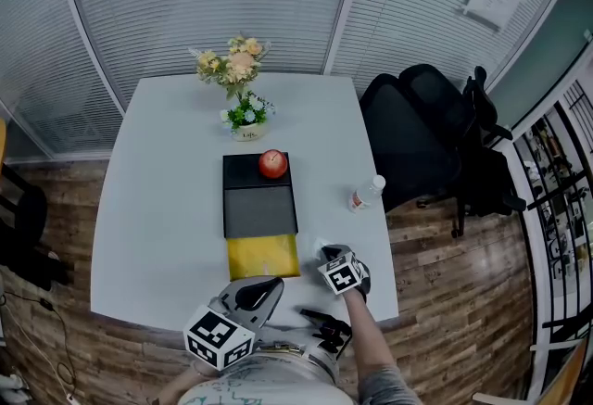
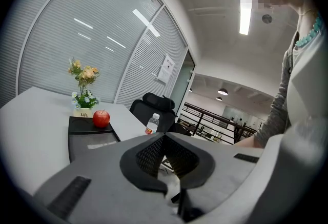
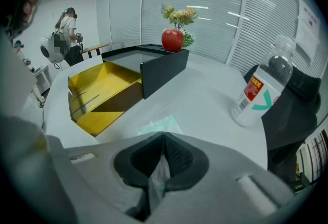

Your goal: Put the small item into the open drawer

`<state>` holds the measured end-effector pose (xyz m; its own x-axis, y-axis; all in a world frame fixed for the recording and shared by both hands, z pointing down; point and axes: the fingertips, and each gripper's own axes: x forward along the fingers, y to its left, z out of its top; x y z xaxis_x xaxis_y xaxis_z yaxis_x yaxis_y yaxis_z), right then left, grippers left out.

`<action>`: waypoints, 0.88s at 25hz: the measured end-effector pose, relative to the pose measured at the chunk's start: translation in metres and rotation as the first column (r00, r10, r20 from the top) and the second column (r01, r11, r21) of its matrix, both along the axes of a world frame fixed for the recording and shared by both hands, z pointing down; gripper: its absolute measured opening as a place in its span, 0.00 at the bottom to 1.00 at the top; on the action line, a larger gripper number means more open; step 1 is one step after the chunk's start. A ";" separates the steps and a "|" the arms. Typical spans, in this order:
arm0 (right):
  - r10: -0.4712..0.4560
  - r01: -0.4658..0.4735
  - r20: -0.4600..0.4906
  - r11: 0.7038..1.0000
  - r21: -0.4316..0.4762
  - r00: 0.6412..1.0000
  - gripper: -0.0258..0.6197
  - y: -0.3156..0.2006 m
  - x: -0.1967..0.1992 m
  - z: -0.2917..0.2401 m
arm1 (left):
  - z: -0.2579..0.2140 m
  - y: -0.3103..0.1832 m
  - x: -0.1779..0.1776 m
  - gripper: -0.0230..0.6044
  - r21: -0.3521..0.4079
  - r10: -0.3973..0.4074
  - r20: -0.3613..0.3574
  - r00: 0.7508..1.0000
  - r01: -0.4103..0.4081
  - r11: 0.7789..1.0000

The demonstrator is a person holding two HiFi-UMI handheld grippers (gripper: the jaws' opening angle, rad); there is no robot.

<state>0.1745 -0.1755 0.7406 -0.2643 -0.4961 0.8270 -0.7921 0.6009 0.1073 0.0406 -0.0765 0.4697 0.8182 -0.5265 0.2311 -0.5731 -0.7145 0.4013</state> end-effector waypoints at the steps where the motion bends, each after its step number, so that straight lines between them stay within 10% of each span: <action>1: -0.005 0.005 0.000 1.000 0.002 1.000 0.05 0.000 0.000 0.000 | 0.000 0.001 0.000 0.03 0.000 0.000 0.000 1.000 0.000 1.000; 22: -0.082 0.081 -0.060 0.997 -0.013 0.995 0.04 0.023 0.019 -0.032 | 0.000 0.008 0.005 0.03 -0.008 0.026 0.001 1.000 -0.026 1.000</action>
<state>0.1936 -0.1521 0.7085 -0.2527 -0.4662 0.8478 -0.7325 0.6647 0.1472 0.0456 -0.0684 0.4700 0.8314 -0.5028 0.2365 -0.5547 -0.7258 0.4068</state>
